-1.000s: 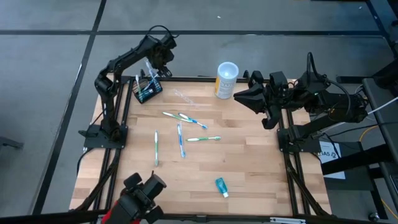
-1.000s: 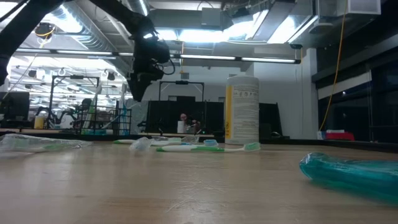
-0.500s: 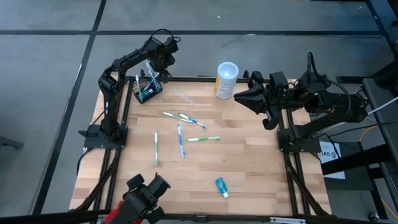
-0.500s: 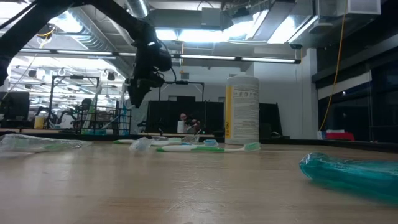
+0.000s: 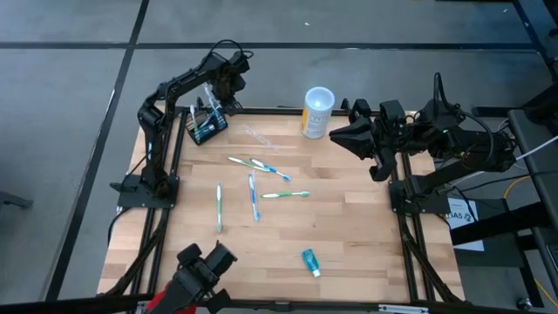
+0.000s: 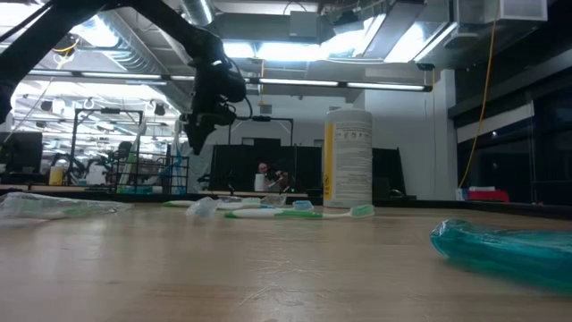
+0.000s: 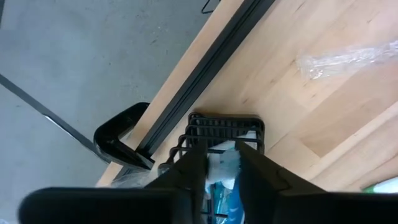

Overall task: Pick & Place toothbrushing station
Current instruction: Adjust the blue toothbrushes in the black wire organizer

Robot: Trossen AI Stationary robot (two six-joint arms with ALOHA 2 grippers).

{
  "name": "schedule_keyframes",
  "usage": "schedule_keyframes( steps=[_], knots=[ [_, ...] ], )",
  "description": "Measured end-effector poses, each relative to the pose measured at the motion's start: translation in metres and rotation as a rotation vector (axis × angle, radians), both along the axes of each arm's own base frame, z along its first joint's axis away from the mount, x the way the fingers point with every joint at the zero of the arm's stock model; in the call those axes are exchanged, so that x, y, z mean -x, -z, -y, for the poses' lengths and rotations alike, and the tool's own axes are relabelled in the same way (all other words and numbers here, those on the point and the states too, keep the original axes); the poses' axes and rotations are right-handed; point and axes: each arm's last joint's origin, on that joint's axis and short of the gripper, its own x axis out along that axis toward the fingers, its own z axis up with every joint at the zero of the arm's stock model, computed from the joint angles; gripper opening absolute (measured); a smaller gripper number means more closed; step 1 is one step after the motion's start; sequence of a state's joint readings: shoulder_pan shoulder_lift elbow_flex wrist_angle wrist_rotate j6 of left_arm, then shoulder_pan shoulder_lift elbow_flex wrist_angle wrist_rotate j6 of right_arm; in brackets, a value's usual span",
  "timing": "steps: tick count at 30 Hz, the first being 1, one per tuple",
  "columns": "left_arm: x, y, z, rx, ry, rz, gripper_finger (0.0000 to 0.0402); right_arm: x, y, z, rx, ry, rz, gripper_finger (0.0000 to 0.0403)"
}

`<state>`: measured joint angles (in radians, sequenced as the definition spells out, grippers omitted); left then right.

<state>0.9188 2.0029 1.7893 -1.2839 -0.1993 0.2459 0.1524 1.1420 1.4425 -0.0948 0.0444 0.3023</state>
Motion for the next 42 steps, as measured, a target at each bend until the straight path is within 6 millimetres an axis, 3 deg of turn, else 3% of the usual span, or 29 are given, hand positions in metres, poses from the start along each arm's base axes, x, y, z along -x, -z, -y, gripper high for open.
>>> schedule_keyframes(
  steps=[6,14,31,42],
  knots=[
    [0.000,0.000,0.000,0.001,0.000,0.001,0.0018,0.000,0.000,0.000,0.000,0.000,0.000,0.0049],
    [0.002,-0.007,0.001,-0.038,-0.010,0.002,0.0017,0.000,0.000,0.000,-0.001,0.000,0.000,0.0049],
    [0.029,-0.104,0.027,-0.406,-0.186,0.303,0.0017,0.000,0.000,-0.003,0.026,-0.009,0.000,0.0049],
    [0.041,-0.121,0.041,-0.448,-0.364,0.353,0.0017,0.004,0.001,-0.014,0.044,0.000,-0.014,0.0049]
  ],
)
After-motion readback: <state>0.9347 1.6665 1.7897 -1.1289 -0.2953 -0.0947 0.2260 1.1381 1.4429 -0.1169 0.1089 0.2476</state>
